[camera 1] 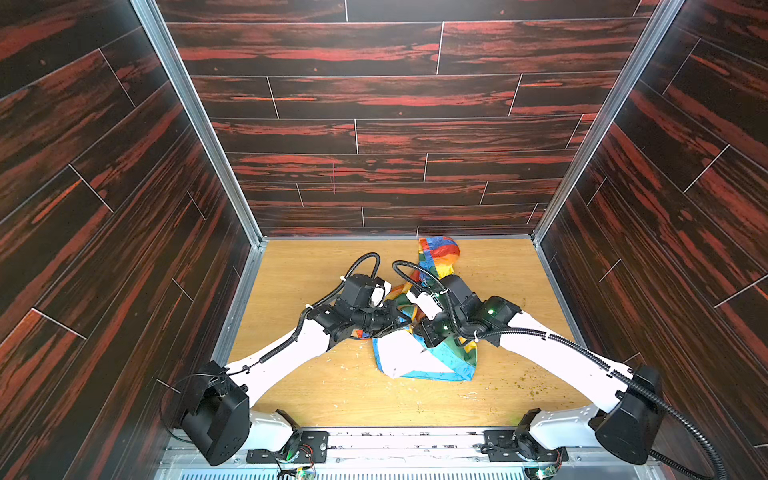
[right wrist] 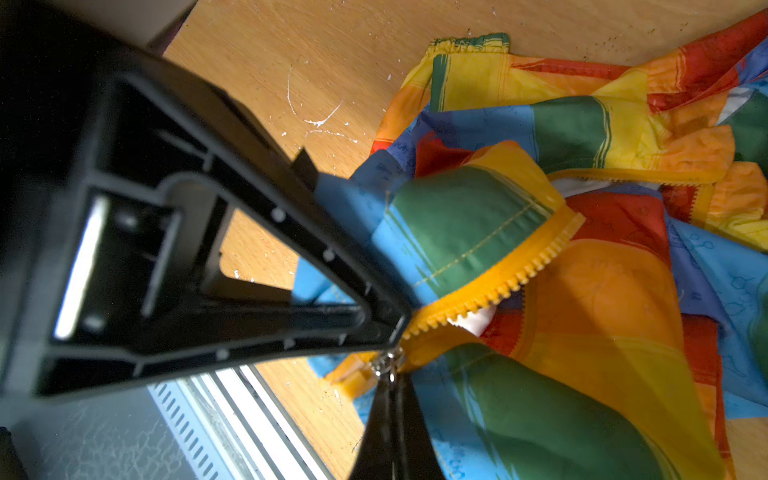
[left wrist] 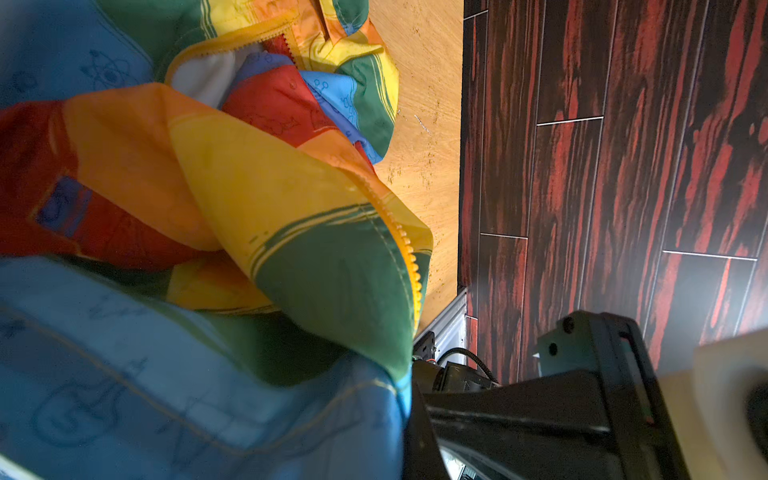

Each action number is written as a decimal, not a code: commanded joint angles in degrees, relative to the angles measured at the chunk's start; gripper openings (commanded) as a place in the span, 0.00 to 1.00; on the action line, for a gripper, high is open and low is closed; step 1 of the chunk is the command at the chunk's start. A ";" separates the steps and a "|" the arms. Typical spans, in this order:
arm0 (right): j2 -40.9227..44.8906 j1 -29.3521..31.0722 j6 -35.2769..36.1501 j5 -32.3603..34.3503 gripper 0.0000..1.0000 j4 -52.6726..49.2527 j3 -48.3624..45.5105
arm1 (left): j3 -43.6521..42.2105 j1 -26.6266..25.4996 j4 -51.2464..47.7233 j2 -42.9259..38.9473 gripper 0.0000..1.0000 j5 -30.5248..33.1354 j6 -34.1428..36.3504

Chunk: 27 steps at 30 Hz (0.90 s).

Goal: Zip up the jacket

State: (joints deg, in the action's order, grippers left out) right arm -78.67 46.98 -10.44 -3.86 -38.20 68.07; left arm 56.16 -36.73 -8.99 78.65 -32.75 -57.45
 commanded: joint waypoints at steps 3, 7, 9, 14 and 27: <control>-0.82 0.73 0.59 -0.10 0.00 -1.64 -0.28 | 0.55 0.17 1.26 -2.61 0.35 0.12 -1.63; -0.99 0.83 0.50 -0.44 0.00 -1.01 -1.14 | 0.20 0.56 -0.71 -3.59 0.49 1.44 -1.69; -0.98 0.83 0.44 -0.61 0.00 -0.51 -1.60 | 0.10 0.91 -3.62 -4.56 0.55 2.70 -0.98; -1.61 0.83 0.40 -1.23 0.00 0.56 -1.76 | -0.66 1.57 -9.20 -7.70 0.63 5.25 -0.21; -2.02 0.83 -0.02 -2.11 0.00 2.31 -2.06 | -15.48 -1.69 8.43 -16.60 0.72 9.08 -19.91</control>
State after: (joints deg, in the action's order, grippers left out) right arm -79.75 47.53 -10.46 -4.80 -36.47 66.46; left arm 41.89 -36.80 -7.68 63.90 -26.44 -70.78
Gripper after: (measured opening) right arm 0.046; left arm 0.719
